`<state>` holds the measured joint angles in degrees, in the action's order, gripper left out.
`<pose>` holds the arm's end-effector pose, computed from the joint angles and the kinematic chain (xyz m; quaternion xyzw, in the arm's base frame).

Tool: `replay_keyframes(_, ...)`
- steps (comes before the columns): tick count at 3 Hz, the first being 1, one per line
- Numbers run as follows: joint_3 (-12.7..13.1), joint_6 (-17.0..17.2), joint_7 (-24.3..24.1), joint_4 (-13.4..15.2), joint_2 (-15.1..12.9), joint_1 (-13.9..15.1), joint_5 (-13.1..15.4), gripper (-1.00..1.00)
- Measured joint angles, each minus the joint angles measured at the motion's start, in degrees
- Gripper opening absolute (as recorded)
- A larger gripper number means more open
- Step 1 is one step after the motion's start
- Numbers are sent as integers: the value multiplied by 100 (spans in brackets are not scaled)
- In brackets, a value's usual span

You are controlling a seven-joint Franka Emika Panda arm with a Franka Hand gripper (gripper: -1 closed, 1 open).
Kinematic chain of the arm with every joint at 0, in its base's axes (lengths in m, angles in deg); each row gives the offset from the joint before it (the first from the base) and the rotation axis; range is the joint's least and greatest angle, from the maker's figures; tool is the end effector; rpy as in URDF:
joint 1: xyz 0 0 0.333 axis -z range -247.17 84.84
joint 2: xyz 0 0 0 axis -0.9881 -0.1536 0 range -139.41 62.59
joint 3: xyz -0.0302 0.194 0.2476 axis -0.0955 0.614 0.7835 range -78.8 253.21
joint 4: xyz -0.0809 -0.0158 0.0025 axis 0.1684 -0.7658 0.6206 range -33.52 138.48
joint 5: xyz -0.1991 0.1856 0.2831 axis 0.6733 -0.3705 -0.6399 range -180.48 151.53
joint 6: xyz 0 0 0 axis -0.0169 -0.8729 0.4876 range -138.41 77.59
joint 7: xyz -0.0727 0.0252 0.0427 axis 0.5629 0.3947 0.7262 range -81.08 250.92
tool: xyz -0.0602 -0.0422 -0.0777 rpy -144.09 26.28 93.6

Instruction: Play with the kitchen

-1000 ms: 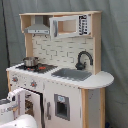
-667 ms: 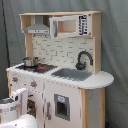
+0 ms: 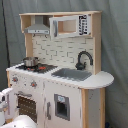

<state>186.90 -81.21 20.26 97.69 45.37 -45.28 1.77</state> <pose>0.2691 0.4509 0.2364 0.6947 0.2190 0.5974 0.3354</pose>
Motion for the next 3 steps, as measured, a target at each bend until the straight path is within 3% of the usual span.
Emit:
replay_keyframes(1, -248, 135, 473, -12, 11, -328, 14, 100)
replay_keyframes(3, -873, 146, 1665, -188, 66, -604, 66, 100)
